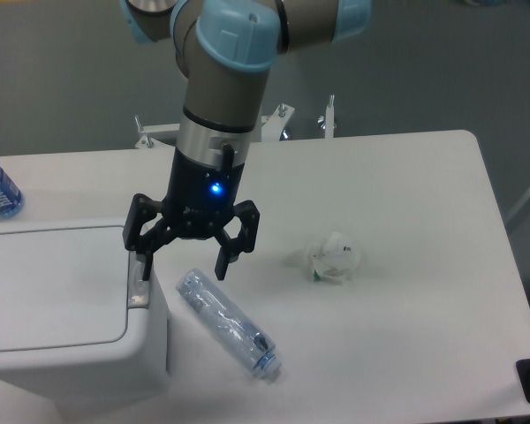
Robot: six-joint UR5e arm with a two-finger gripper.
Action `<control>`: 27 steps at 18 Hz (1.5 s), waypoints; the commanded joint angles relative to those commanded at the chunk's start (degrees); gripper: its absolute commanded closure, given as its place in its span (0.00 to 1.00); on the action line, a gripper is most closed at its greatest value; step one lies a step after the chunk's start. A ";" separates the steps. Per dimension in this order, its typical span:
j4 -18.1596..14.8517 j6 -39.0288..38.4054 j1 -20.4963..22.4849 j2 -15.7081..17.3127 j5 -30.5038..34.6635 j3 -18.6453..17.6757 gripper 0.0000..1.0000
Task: Open the trash can
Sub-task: 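Position the gripper fingers at the front edge of the trash can lid, then press the gripper finger down on the lid's front button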
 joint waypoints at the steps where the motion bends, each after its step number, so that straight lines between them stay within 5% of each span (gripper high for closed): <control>1: 0.00 0.00 0.00 -0.09 0.09 -0.09 0.00; 27: 0.44 0.62 -0.62 -0.97 0.53 -1.32 0.00</control>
